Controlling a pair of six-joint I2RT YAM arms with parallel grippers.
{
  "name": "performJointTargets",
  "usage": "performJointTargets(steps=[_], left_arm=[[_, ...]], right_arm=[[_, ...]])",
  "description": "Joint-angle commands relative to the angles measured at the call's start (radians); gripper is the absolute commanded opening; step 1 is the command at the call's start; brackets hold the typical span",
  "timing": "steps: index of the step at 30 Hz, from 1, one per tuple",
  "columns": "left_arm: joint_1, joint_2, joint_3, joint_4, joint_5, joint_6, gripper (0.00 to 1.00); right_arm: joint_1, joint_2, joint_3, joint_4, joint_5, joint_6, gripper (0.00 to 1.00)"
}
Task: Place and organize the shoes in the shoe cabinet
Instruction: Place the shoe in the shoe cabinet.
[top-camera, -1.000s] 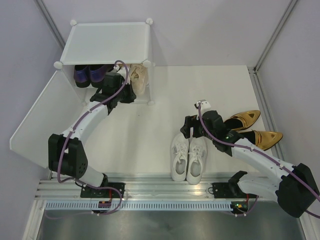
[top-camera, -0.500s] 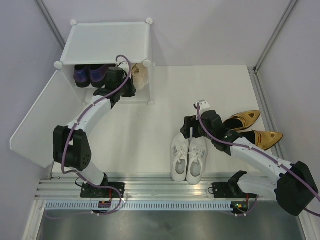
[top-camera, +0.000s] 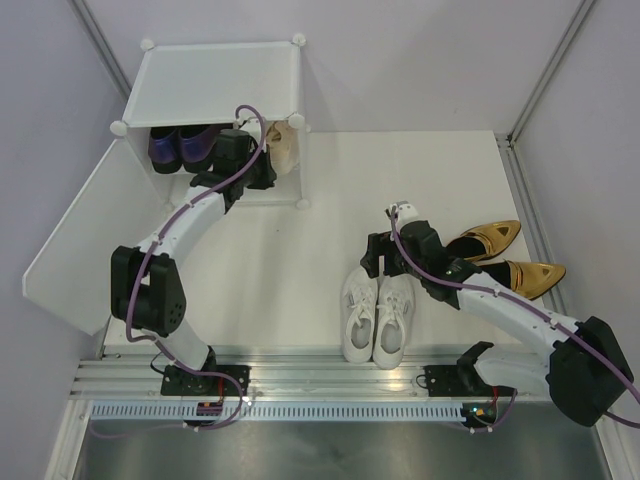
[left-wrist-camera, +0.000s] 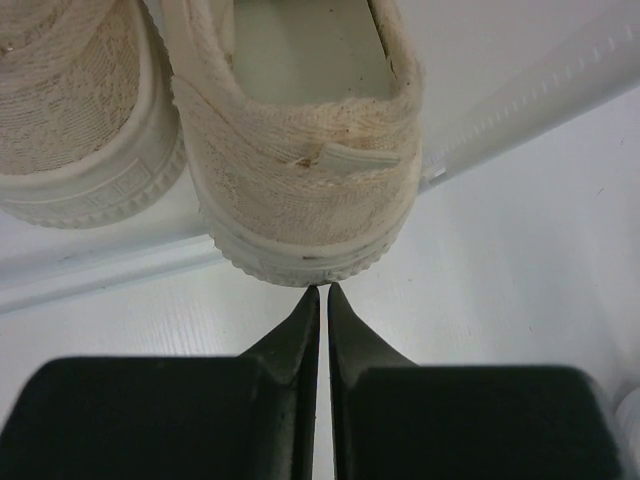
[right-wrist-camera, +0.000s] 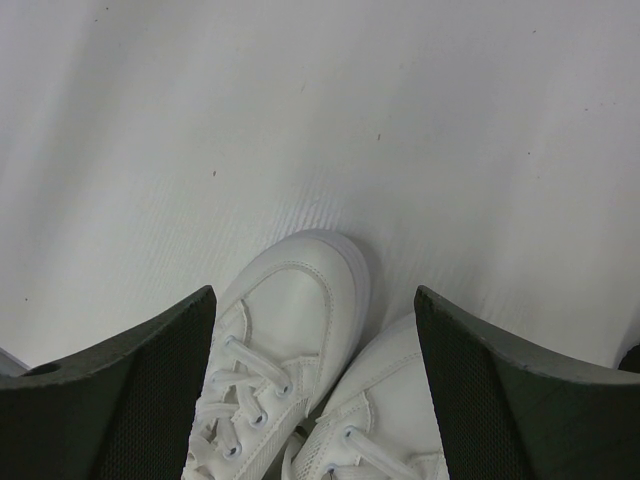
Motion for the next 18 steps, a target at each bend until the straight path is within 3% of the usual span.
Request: performJointTargets(steps=[1,6,10,14,18], left_arm=[[0.014,0.039,0.026,0.177,-0.010,-0.027,0.08],[0.014,0.014,-0.028,0.207,0.009,-0.030,0.12],[0.014,-0.013,-0.068,0.239,0.016,-0.039,0.16],[0.014,-0.041,-0.103,0.263,0.016,-0.050,0.22],[0.014,-0.062,-0.137,0.303,0.035,-0.047,0.39]], right_arm=[[-0.006,0.007,0.035,0.033,0.005,-0.016,0.84],[-0.008,0.021,0.048,0.034,-0.008,-0.022,0.84],[-0.008,0.019,0.061,0.059,-0.018,-0.016,0.77],[-0.006,0.041,0.109,0.182,-0.018,-0.016,0.74],[-0.002,0.081,0.159,0.380,-0.012,-0.004,0.70]])
